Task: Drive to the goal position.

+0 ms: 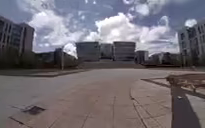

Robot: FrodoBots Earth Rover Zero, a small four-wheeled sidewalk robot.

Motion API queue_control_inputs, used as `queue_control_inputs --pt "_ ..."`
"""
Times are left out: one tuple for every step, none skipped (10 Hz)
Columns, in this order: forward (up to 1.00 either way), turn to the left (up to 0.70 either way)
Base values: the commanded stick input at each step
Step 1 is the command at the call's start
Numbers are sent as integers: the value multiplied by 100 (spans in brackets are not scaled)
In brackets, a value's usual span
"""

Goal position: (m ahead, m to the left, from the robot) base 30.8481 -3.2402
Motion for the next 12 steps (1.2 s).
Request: queue_control_inputs --pt "70 0" --pt "70 0" --pt "70 0" --pt "70 0" --pt "70 0" --pt "70 0" --pt "70 0" --pt "70 0" --pt "70 0" --pt "70 0" --pt "70 0" --pt "70 0"
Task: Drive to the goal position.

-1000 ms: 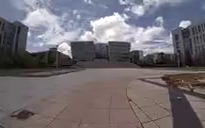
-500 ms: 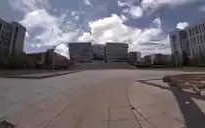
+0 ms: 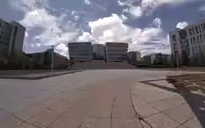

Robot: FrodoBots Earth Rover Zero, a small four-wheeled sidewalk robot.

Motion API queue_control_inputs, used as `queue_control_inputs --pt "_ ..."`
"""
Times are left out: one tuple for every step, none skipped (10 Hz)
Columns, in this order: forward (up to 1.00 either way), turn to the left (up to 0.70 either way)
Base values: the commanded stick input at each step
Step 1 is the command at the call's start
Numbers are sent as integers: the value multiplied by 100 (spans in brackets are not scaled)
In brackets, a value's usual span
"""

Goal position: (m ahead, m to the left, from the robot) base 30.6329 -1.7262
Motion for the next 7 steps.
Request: queue_control_inputs --pt "70 0" --pt "70 0" --pt "70 0" --pt "70 0" --pt "70 0" --pt "70 0" --pt "70 0"
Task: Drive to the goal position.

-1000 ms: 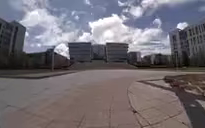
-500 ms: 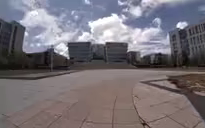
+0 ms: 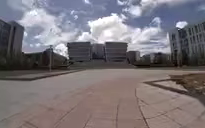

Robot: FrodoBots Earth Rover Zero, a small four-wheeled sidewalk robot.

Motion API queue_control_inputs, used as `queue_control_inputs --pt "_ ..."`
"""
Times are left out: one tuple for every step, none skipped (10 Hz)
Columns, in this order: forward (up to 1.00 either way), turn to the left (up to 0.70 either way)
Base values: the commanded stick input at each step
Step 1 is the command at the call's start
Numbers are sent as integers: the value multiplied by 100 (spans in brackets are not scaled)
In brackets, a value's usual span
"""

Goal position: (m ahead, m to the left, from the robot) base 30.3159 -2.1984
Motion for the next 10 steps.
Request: queue_control_inputs --pt "70 0" --pt "70 0" --pt "70 0" --pt "70 0" --pt "70 0" --pt "70 0" --pt "70 0" --pt "70 0" --pt "70 0" --pt "70 0"
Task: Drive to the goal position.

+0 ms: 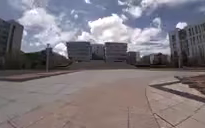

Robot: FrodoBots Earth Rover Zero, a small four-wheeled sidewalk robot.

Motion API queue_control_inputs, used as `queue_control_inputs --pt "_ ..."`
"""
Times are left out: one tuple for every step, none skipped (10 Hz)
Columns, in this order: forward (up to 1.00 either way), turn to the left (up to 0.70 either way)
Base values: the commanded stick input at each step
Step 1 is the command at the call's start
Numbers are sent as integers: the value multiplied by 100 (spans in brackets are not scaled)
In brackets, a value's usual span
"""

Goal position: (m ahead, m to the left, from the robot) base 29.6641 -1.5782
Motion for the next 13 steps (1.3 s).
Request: queue_control_inputs --pt "70 0" --pt "70 0" --pt "70 0" --pt "70 0" --pt "70 0" --pt "70 0" --pt "70 0" --pt "70 0" --pt "70 0" --pt "70 0" --pt "70 0" --pt "70 0" --pt "70 0"
